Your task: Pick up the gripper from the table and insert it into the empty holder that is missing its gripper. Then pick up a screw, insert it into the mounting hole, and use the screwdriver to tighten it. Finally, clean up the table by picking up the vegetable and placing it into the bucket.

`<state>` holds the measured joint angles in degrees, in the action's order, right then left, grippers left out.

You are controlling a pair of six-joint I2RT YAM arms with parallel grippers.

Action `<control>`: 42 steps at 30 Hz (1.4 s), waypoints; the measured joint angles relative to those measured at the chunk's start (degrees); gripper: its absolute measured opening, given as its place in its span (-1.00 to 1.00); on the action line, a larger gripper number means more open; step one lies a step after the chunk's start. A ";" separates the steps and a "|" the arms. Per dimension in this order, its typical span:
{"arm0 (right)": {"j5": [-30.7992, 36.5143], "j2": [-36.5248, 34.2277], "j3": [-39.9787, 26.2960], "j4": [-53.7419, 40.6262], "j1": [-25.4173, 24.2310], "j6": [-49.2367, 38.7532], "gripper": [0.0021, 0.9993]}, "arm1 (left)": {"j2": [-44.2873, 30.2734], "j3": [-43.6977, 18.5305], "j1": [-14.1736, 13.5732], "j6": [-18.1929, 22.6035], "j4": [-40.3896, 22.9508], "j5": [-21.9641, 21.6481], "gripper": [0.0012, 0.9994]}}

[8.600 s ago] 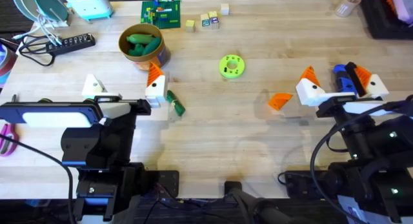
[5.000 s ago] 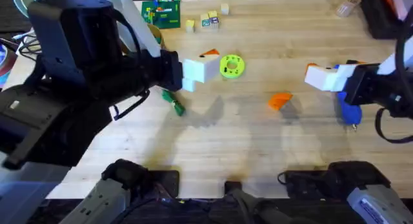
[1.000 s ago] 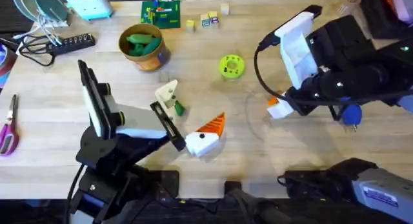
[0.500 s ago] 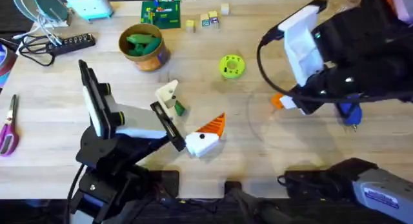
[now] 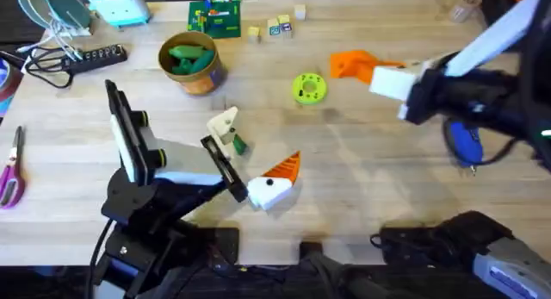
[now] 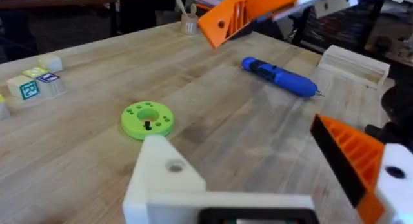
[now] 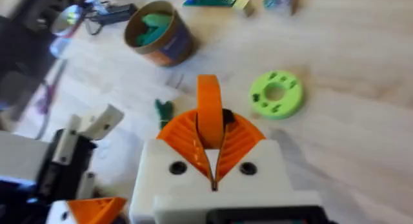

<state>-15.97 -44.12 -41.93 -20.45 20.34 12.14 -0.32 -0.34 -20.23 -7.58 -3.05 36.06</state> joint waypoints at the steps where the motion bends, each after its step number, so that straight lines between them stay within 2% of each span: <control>1: -2.96 -0.36 2.64 3.98 0.00 3.77 -0.99 | 0.00 0.00 0.00 -0.01 0.00 -0.01 0.99; 4: -11.97 -2.57 9.57 14.17 0.00 16.04 -0.99 | 0.00 0.00 0.00 -0.01 0.00 0.01 0.99; 7: -20.79 -5.45 13.28 20.00 0.00 25.63 -0.99 | 0.02 0.00 0.00 -0.01 0.00 0.01 0.99; 12: -32.15 -11.00 13.64 25.30 0.18 34.33 -0.99 | 0.00 0.00 0.00 -0.01 0.00 0.01 0.99; 17: -39.19 -18.25 13.64 35.17 2.16 40.81 -0.99 | 0.00 0.00 0.00 -0.01 0.00 0.01 0.99; 27: -45.30 -31.60 13.64 50.20 5.09 50.84 -0.99 | 0.00 0.00 0.00 -0.01 0.00 0.01 0.99; 31: -45.90 -33.83 13.64 54.85 5.12 54.33 -0.99 | 0.00 0.00 0.00 -0.01 0.00 0.02 0.99; 42: -45.60 -36.30 13.61 57.91 7.54 58.14 -0.99 | 0.00 0.00 0.00 -0.01 0.00 0.03 0.99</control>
<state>-61.57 -80.42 -28.32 37.47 27.88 70.28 -0.32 -0.34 -20.23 -7.60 -3.05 36.10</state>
